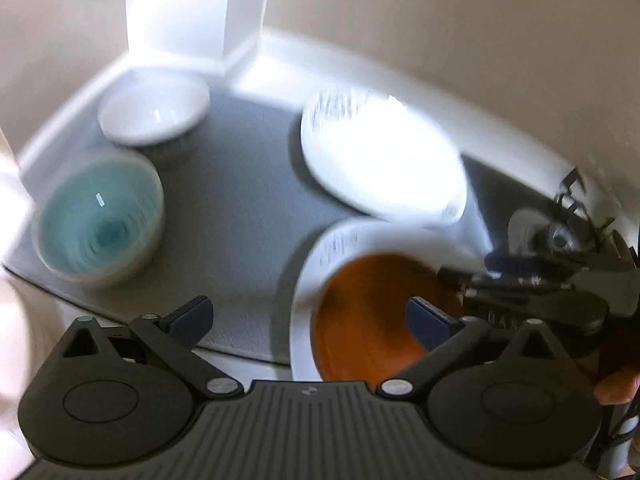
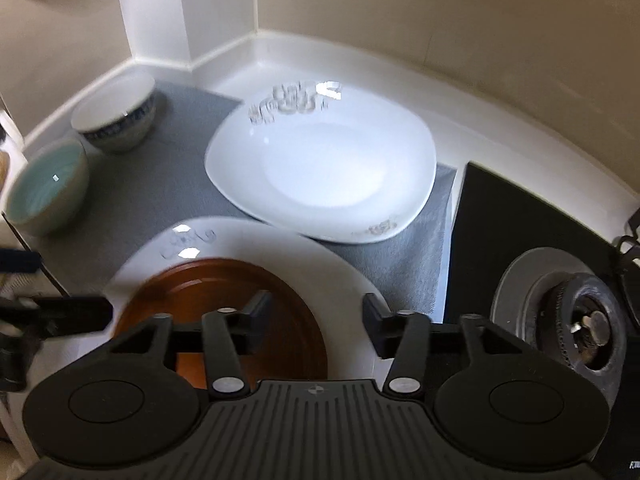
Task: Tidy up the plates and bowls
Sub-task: 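Carry the brown plate with the left gripper onto the white flower plate, then open the left gripper and release the brown plate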
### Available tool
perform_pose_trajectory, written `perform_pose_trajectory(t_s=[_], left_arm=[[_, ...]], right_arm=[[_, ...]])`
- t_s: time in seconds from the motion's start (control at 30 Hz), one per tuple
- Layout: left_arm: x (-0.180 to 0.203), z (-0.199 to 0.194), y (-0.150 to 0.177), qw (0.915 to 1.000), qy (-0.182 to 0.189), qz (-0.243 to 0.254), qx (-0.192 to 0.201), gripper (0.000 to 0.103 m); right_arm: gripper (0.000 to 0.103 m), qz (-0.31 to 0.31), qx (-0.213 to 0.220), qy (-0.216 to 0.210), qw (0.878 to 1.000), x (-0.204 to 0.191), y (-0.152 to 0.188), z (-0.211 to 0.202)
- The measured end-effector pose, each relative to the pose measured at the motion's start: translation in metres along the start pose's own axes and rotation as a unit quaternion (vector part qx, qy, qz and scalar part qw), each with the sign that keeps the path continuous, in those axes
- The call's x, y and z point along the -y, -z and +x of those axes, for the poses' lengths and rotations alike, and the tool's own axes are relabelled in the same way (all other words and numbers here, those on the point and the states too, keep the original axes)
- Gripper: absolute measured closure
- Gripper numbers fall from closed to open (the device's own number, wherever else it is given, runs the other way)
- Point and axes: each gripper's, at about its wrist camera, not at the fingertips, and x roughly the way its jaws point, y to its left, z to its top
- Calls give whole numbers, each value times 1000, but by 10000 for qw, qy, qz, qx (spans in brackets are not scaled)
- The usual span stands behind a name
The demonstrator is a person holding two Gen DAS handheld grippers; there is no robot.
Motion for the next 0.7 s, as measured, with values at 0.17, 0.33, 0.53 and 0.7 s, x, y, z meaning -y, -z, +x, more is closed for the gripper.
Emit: perform_pose_trajectory(t_s=[0.17,0.33,0.53,0.7], left_arm=[[-7,-23,4,9999,-159,5,46,1],[-11,-34,16,9979,-613,107,-193,0],[-2,-38,28,9963,-666,475,-268,1],[4,-51,34,9954,-605,731,-108,0]], right_arm=[[22,386,189,-153,9990,-7,7,-36],[15,653,20,-290,9974,-20,26,-68],[13,863,106,-286,9958,-36,41,-96],[13,1017,271,-196,9943,-39,51,-115]])
